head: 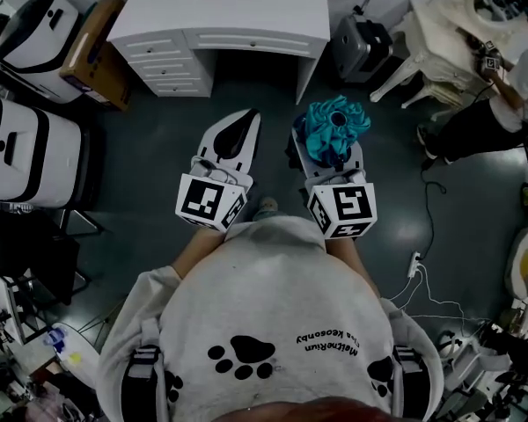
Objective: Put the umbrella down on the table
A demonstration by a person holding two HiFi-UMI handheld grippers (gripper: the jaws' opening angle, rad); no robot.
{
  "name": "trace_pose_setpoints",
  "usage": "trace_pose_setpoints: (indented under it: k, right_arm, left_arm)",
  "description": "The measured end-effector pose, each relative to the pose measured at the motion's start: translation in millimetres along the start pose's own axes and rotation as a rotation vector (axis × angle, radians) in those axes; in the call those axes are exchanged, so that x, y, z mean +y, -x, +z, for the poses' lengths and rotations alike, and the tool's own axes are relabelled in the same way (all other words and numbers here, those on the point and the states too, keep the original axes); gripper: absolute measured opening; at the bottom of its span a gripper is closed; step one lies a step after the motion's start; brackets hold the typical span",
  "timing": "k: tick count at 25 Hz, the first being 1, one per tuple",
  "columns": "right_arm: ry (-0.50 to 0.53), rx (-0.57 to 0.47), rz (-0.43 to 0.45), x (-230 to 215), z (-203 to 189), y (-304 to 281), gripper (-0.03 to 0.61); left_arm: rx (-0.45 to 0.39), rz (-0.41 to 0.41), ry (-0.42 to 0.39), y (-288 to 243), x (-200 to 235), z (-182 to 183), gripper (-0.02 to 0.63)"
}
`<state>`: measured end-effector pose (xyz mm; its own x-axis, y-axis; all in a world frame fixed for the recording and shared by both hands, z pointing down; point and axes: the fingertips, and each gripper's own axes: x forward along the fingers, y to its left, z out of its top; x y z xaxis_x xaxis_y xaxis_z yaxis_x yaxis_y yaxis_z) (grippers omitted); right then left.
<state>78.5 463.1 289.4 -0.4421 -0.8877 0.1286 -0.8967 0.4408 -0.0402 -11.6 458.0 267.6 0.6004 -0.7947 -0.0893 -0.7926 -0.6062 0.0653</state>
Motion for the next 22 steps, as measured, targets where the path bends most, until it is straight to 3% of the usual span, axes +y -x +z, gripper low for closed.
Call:
trace_pose_setpoints:
  k: [7,13,22]
  right_arm:
    - [-0.009,0.001,0.039,-42.2,0.8,-29.1,0.264]
    - [-0.024,0.009,0.062,-53.4,-1.8,-50.4,0.264]
    - [-0.026,0.026,0.025,-80.7,-6.7,-87.5,0.264]
  left_arm:
    - [0.009,0.06,-0.013,-38.5,8.7,-6.0,0.011]
    - [0.027,0.088,-0.011,-55.2,24.0,-12.5,0.011]
    - [0.037,0.051,0.008,-100.3,47.5,-25.3,0.011]
